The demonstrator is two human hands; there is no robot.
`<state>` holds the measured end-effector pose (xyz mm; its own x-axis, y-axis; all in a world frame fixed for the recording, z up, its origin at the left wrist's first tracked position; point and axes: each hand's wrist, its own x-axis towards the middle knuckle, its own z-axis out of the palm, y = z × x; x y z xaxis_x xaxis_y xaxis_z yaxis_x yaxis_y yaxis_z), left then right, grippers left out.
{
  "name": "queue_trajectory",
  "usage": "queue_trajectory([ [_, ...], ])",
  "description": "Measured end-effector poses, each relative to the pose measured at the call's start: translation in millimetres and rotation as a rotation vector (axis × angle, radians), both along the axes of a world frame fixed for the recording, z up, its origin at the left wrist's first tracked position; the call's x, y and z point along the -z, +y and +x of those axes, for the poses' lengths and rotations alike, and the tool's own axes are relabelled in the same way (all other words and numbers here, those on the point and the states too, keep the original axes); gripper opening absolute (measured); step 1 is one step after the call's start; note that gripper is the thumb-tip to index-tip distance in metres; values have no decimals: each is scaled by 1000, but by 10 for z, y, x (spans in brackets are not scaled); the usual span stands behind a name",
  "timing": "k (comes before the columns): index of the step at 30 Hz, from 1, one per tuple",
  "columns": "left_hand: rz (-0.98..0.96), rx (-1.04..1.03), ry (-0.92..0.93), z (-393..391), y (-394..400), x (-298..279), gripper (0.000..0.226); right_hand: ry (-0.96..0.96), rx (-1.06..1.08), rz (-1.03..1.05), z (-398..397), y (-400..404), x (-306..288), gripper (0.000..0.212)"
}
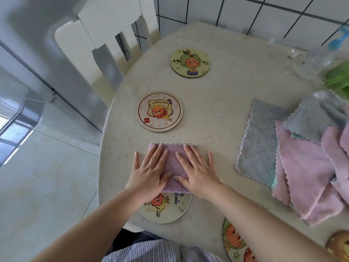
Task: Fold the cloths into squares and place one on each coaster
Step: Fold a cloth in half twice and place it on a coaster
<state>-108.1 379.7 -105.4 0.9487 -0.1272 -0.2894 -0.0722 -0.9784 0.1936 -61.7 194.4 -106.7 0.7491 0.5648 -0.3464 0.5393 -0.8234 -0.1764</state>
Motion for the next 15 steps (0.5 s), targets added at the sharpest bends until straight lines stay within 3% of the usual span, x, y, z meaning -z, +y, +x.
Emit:
queue_trajectory([
  [3,-88,-66,-27,-23,5,-85,70,14,104,180,-9,-43,-88,71],
  [7,-328,-541,-53,-90,39,-260,61,135,604,624,-60,-192,-163,50],
  [10,-594,-767,61,-74,98,-352,52,333,728,649,-91,-203,-193,45],
  [15,-666,-784,200,42,109,-417,49,532,939,766,-10,-139,-189,41],
])
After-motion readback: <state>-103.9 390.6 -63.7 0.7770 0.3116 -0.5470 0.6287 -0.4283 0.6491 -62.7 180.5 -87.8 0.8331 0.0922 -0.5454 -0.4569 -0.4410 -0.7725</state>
